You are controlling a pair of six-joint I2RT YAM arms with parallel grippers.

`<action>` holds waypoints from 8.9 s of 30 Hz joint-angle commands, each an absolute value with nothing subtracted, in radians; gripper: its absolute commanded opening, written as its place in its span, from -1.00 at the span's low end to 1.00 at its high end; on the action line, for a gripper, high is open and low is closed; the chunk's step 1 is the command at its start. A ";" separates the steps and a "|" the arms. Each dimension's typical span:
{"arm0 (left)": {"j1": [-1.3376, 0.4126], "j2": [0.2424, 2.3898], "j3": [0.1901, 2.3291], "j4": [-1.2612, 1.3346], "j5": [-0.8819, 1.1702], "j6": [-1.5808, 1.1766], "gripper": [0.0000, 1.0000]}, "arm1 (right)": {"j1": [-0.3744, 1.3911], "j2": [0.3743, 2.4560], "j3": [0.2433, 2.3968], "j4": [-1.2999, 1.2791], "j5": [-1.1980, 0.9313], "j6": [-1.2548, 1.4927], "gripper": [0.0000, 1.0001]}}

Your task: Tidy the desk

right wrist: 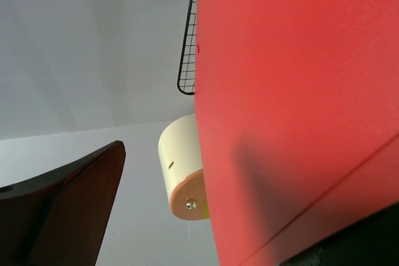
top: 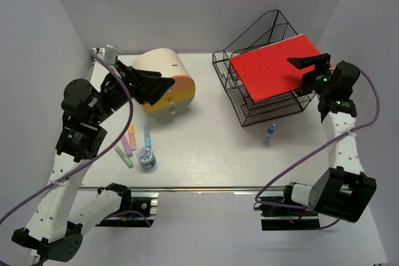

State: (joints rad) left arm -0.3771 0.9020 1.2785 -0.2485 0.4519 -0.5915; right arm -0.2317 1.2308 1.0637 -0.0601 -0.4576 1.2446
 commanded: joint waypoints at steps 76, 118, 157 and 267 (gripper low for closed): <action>-0.377 0.808 0.970 -0.308 0.410 -0.738 0.87 | -0.325 0.835 1.121 -0.437 -1.290 -0.104 -0.29; -0.670 1.123 1.103 -0.460 -0.428 -0.726 -0.38 | 0.538 1.068 1.100 -0.373 -0.528 -0.311 -1.00; -0.680 1.598 1.486 -0.715 -0.768 -0.690 0.06 | 0.532 0.994 1.080 -0.331 -0.457 -0.281 -0.67; -0.753 1.072 0.848 -1.074 -0.460 -0.931 0.96 | 0.584 1.042 1.029 -0.338 -0.554 -0.354 -0.37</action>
